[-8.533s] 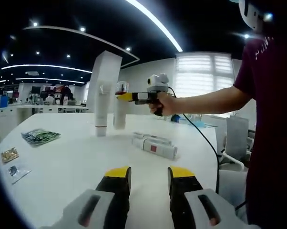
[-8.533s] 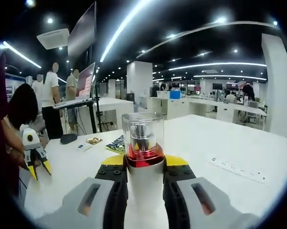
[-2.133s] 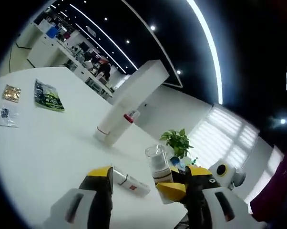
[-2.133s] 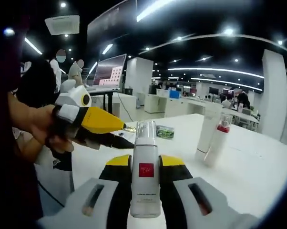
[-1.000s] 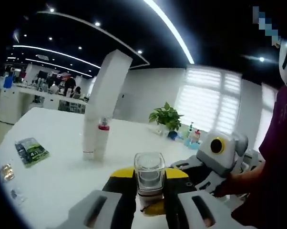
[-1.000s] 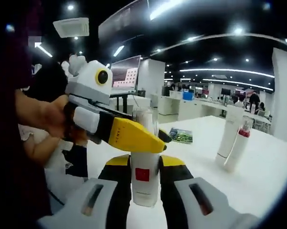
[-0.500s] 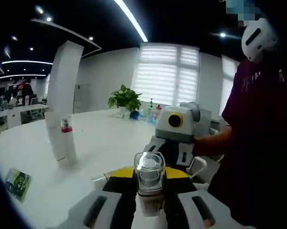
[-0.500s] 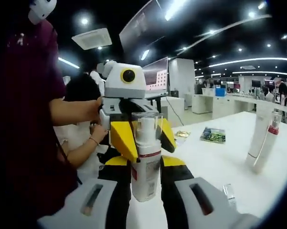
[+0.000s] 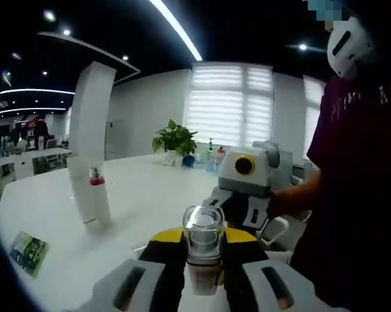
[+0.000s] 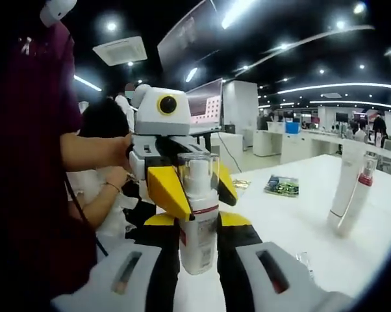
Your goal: Arrange the skincare products in the storage area until every visible bottle or jar stands upright without overlapping.
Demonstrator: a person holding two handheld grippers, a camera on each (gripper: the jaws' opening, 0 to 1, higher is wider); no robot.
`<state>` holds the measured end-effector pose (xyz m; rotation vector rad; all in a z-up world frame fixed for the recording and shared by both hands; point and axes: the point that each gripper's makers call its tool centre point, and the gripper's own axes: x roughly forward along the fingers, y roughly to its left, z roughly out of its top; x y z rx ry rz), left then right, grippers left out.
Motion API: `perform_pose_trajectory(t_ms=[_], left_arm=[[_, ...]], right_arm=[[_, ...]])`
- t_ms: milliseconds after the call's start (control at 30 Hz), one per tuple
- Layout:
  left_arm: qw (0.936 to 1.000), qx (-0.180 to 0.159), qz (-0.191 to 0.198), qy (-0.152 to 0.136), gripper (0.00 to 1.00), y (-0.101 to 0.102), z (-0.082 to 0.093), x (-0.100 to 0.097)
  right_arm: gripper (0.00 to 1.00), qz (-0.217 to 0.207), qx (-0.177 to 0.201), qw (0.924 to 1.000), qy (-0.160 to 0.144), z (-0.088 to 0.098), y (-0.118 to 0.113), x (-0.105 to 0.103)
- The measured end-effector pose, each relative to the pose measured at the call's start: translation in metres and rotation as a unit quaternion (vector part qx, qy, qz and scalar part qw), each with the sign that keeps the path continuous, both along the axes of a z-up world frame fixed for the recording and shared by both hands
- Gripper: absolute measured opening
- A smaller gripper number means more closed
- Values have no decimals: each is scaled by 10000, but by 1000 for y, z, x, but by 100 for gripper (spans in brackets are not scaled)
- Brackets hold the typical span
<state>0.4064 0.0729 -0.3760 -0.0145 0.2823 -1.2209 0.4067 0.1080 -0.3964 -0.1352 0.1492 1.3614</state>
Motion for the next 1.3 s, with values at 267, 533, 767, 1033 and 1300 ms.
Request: perform_pose_trajectory(t_ms=[267,533,767,1033,1300], left_arm=[[9989,-50,449,-133,23,9,4,16],[9965,-169,805,-137,39,14,8,27],[9938,-299,1049,-193,47,20,11,35],[9917,-394,1213,-183,49,26,11,40],[9891,-408,1383,-285,55,33,11,42]], right_arm=[[19,-114,129,9998,84,6,2,14],[19,-326,169,9992,164,5,-5,32],[19,-452,202,9986,161,6,-6,48],[19,-624,404,9966,368,6,-9,66],[19,-767,387,9954,415,2,-14,81]])
